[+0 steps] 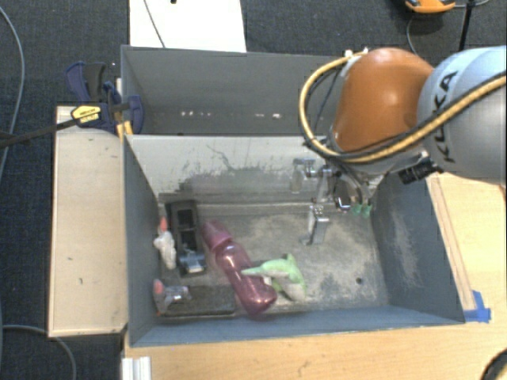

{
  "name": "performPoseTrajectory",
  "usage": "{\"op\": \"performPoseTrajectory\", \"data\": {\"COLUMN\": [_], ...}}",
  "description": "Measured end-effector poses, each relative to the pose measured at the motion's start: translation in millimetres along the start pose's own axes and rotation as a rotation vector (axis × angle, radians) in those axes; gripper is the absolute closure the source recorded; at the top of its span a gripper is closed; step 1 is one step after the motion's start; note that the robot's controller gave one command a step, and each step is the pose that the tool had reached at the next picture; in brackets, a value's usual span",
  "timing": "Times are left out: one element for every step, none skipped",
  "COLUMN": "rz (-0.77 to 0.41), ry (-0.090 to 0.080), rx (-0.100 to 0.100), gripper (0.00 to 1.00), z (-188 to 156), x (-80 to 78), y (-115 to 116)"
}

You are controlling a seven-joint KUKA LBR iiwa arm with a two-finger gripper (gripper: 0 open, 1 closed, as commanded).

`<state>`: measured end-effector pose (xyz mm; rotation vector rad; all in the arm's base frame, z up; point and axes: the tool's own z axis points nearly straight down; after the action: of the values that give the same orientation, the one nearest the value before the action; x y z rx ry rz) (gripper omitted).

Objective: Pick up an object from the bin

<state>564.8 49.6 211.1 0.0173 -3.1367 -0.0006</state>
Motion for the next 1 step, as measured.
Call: {"op": "performPoseTrajectory", "data": {"rz": [0.001], "ry": [-0.002], "rx": [0.0], "gripper": [0.0], "z": [-1.8], "x": [0.1], "y": [0.0]}}
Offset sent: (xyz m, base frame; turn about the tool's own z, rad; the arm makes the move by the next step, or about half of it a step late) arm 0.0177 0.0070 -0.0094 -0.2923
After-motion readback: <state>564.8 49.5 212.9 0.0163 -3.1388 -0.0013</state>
